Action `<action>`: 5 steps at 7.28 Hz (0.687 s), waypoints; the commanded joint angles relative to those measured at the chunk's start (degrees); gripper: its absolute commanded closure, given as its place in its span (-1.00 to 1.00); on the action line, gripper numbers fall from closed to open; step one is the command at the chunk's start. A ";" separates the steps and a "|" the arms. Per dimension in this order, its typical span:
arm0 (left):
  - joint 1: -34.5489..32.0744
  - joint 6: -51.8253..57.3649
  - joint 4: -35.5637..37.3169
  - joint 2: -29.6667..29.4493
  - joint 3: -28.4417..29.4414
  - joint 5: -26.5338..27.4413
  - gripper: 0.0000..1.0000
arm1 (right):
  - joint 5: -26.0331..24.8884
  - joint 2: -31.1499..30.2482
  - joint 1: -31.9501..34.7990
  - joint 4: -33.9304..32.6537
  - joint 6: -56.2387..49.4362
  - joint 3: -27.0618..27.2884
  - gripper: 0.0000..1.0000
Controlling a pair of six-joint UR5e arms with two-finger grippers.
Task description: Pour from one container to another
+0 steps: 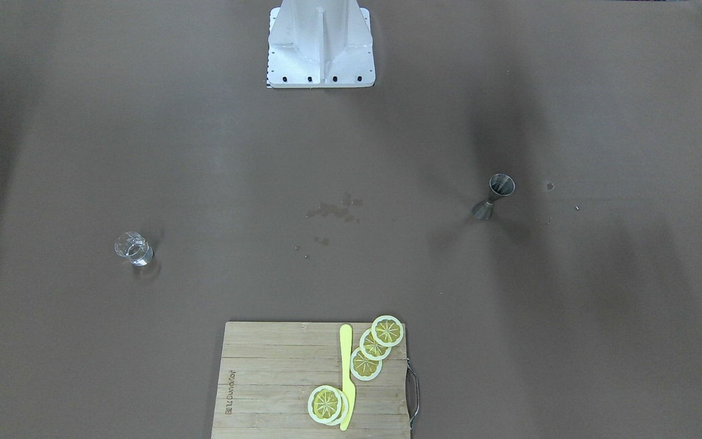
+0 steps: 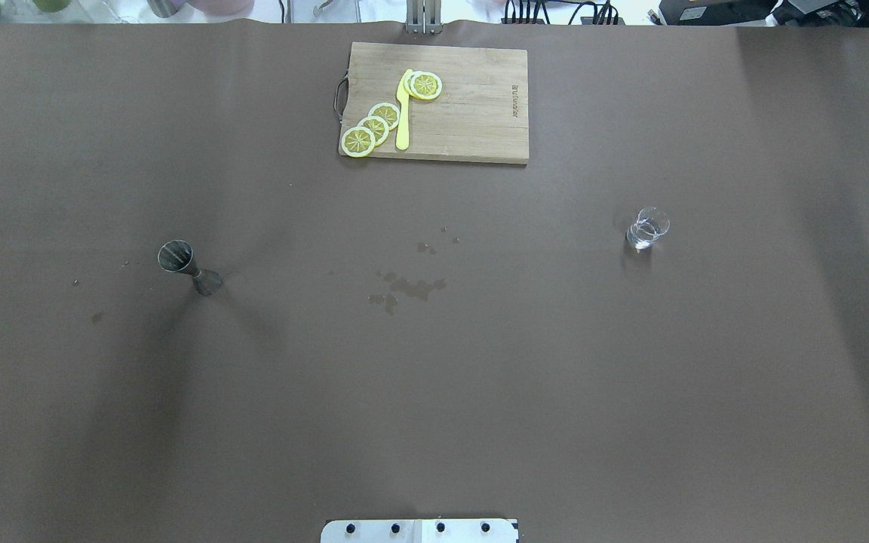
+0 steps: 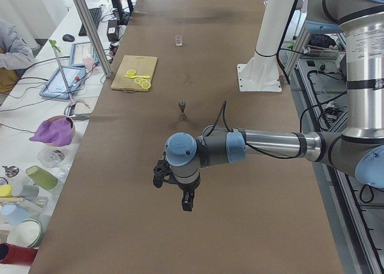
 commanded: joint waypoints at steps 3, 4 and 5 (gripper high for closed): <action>-0.02 0.08 -0.35 0.04 0.14 -0.75 -0.96 | -0.05 0.09 0.00 0.08 -0.04 -0.02 -1.00; -0.02 0.25 -0.43 -0.05 0.05 -0.67 -0.96 | -0.05 0.09 -0.09 0.00 -0.04 -0.02 -1.00; -0.02 0.17 -1.65 -0.13 -0.04 -0.66 -0.96 | -0.05 0.17 0.00 0.00 0.04 -0.11 -1.00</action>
